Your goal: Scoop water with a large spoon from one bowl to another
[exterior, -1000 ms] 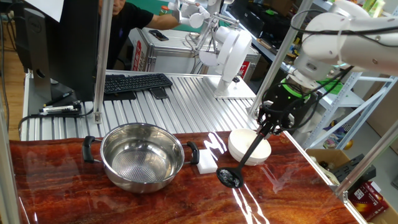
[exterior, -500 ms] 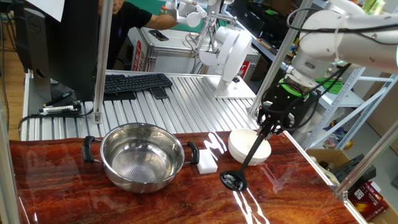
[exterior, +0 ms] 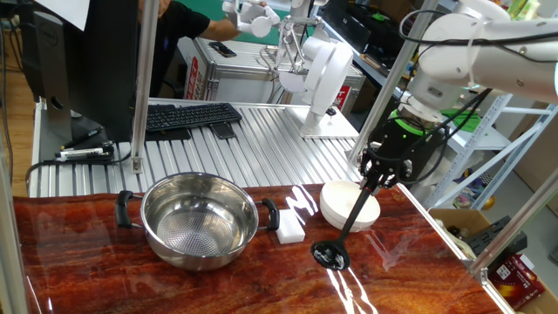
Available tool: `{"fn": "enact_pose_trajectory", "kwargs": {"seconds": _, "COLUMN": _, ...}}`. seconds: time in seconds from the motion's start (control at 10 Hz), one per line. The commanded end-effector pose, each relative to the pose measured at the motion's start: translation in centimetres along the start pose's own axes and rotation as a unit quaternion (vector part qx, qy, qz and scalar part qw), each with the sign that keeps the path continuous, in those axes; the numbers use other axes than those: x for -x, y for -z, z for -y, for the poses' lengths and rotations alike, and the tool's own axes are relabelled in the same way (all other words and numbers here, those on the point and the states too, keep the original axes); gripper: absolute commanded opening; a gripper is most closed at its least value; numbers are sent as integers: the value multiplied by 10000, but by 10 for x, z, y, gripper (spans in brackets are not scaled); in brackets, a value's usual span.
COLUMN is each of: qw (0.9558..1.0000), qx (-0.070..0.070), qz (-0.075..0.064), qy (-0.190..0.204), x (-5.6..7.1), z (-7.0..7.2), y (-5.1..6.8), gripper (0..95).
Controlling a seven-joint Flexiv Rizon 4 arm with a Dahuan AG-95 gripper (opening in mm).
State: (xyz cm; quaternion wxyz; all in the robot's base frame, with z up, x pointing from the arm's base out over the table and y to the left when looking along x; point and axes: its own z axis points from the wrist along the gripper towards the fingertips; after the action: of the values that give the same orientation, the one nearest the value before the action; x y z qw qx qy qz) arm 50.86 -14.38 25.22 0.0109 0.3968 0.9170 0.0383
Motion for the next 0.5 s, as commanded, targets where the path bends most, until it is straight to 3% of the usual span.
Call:
{"fn": "enact_pose_trajectory", "kwargs": {"seconds": 0.1, "qw": 10000, "qx": 8, "qz": 24, "qy": 70, "x": -1, "z": 0, "y": 0, "gripper": 0}}
{"fn": "enact_pose_trajectory", "kwargs": {"seconds": 0.5, "qw": 9997, "qx": -1, "qz": 69, "qy": 230, "x": -1, "z": 0, "y": 0, "gripper": 0}}
